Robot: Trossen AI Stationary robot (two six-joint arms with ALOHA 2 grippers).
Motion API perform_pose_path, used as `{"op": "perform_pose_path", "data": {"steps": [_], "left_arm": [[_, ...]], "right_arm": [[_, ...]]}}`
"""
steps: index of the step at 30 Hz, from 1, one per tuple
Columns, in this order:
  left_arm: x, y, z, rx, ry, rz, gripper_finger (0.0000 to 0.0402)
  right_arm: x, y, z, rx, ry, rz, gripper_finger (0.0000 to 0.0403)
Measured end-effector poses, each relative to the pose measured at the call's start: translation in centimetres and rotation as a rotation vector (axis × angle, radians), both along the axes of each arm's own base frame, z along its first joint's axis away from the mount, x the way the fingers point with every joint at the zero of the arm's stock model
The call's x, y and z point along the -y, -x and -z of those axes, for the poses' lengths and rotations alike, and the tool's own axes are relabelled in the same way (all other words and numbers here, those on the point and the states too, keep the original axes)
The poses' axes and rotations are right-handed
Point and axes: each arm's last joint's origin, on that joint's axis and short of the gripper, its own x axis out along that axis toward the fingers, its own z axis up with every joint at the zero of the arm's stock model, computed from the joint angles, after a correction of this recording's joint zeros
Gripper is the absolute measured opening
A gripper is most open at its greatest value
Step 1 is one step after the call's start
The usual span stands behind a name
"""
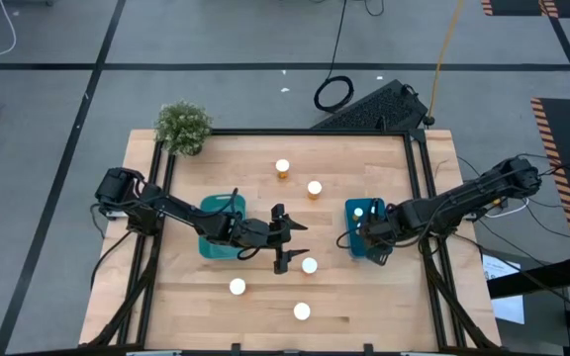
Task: Pick and place medicine bottles into bin by pill shape (circle, oval)
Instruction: Put the purple tablet bottle into the blue bin, then put the big orange capsule bottle into the green bin
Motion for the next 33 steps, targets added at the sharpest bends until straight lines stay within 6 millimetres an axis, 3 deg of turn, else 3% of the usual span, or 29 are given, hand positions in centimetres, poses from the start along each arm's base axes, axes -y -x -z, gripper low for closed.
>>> {"op": "perform_pose_path", "data": {"steps": [6, 16, 24, 33], "left_arm": [[0.0, 0.0, 0.0, 0.000, 0.000, 0.000, 0.0292], [0.0, 0.1, 0.1, -0.019, -0.006, 0.001, 0.0292], [-0.9, 0.9, -0.9, -0.066, -0.024, -0.033, 0.0292], [-4.2, 1.2, -0.9, -0.172, 0.033, -0.112, 0.0291]], "right_arm": [[0.1, 0.3, -0.4, 0.017, -0.005, -0.002, 0.0180], [-0.1, 1.8, -3.4, 0.173, -0.060, 0.087, 0.0180], [-2.5, 3.5, -4.4, 0.362, 0.064, 0.110, 0.0180], [-5.9, 2.6, -4.7, 0.720, 0.320, -0.019, 0.0180]]}}
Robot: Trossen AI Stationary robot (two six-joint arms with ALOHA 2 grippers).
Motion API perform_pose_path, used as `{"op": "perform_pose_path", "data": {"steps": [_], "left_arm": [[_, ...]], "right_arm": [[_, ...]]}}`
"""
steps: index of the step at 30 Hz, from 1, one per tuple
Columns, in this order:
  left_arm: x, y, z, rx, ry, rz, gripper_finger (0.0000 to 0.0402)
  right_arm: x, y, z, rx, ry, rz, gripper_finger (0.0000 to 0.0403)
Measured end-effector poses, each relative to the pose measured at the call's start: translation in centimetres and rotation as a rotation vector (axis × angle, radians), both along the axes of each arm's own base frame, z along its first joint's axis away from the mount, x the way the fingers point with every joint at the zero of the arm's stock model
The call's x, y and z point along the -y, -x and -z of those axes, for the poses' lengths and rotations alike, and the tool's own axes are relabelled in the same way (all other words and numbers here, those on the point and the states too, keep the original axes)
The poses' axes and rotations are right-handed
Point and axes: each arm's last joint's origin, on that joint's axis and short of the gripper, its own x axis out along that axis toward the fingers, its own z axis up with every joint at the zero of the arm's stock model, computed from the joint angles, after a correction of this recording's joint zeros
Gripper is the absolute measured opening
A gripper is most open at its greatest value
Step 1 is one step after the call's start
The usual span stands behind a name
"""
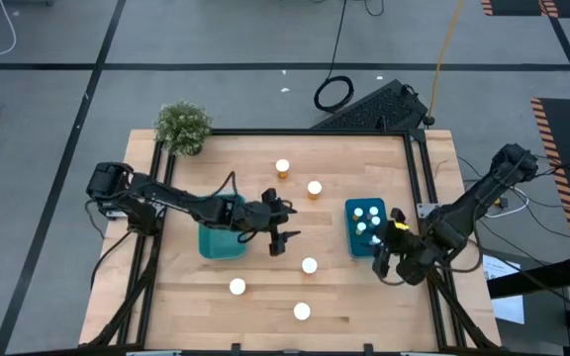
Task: Pick and place medicine bottles into bin by pill shape (circle, oval)
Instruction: Put the big orange capsule bottle into the green bin
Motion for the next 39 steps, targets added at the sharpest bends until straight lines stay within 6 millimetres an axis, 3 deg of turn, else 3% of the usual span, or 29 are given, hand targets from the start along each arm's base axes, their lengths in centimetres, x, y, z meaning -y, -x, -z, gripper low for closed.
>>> {"op": "perform_pose_path", "data": {"steps": [6, 16, 22, 29, 39], "left_arm": [[-3.4, -1.2, -2.6, -0.082, 0.009, -0.026, 0.0292], [-10.2, -1.4, -8.4, -0.276, -0.028, -0.009, 0.0292], [-11.7, -2.2, -10.6, -0.251, -0.063, -0.012, 0.0291], [-12.5, -5.8, -9.5, -0.279, -0.070, 0.059, 0.0292], [-13.5, -9.7, -3.4, -0.425, -0.029, 0.113, 0.0304]], "right_arm": [[-0.7, -1.0, -0.1, 0.033, 0.197, -0.112, 0.0180], [1.0, -1.7, -1.3, 0.004, 0.434, -0.176, 0.0180], [1.6, -1.6, -1.7, 0.008, 0.433, -0.164, 0.0180], [1.6, -1.5, -1.7, -0.002, 0.451, -0.180, 0.0180], [1.5, -1.5, -1.7, -0.019, 0.446, -0.219, 0.0180]]}}
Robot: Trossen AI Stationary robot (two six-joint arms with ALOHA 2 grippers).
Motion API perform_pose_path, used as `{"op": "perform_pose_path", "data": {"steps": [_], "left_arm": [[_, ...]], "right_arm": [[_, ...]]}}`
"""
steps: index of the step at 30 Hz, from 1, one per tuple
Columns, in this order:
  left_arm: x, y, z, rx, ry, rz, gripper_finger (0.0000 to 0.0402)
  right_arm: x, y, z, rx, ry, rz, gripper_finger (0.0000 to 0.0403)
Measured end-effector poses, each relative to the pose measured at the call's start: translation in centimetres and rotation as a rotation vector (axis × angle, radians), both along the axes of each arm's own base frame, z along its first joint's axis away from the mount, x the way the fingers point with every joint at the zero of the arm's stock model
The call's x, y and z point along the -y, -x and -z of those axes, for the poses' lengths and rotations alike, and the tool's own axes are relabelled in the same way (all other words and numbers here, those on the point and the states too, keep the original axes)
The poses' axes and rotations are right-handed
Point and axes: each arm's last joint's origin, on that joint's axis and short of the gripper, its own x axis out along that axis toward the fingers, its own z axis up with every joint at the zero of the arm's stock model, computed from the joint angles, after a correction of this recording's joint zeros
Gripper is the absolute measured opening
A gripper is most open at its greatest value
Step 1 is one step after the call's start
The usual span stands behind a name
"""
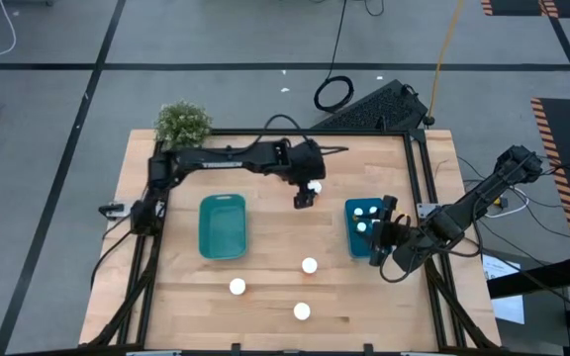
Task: Pick and place medicine bottles into bin by pill shape (circle, oval)
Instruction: Put the big orange capsule bottle into the green bin
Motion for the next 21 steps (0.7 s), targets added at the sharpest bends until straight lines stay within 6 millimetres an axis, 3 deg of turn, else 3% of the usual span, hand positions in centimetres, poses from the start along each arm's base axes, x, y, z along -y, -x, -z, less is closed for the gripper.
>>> {"op": "perform_pose_path", "data": {"steps": [9, 15, 21], "left_arm": [[-0.2, -1.4, 3.1, -0.032, -0.013, -0.039, 0.0384], [-0.5, -1.8, 4.9, -0.064, -0.019, -0.065, 0.0392], [-0.8, -1.8, 4.8, -0.063, -0.055, -0.099, 0.0392]], "right_arm": [[-0.1, 0.0, 0.0, -0.006, -0.018, -0.014, 0.0180], [-0.1, 0.0, 0.0, -0.003, -0.020, -0.015, 0.0180], [-0.1, 0.0, 0.0, -0.003, -0.020, -0.015, 0.0180]]}}
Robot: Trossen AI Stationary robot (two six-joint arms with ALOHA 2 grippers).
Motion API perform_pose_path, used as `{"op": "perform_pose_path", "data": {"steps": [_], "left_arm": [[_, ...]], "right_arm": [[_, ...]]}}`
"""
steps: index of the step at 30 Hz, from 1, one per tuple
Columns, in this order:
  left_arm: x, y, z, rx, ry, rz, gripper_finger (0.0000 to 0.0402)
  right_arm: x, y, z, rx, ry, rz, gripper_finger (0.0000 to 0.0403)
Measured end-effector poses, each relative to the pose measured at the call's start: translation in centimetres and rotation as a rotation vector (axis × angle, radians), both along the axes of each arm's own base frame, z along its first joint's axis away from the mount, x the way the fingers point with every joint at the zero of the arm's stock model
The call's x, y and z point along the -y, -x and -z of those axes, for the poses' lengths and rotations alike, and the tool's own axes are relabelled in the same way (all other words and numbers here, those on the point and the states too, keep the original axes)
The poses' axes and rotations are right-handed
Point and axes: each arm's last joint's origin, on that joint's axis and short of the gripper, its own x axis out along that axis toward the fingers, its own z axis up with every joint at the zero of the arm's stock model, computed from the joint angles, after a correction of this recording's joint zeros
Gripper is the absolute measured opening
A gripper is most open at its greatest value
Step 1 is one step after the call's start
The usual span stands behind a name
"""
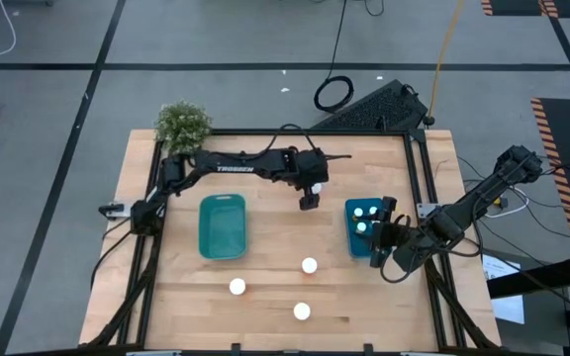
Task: Pick and place medicine bottles into bin by pill shape (circle, oval)
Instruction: Put the big orange capsule bottle into the green bin
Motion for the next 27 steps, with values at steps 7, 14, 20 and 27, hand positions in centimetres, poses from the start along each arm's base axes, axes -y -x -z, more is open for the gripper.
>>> {"op": "perform_pose_path", "data": {"steps": [7, 14, 20, 27], "left_arm": [[-0.4, 0.3, 1.6, -0.062, 0.049, -0.005, 0.0392], [0.2, -0.3, 1.9, -0.033, 0.026, 0.004, 0.0392], [0.1, -0.3, 2.1, -0.028, 0.029, -0.004, 0.0360], [0.2, -0.3, 2.1, -0.037, 0.011, -0.011, 0.0284]], "right_arm": [[0.0, 0.0, 0.0, 0.001, -0.001, 0.000, 0.0180], [0.0, 0.0, 0.0, 0.004, -0.001, -0.002, 0.0180], [-0.1, -0.1, -0.1, 0.011, -0.006, -0.002, 0.0180], [-0.1, -0.1, -0.1, 0.011, -0.006, -0.002, 0.0180]]}}
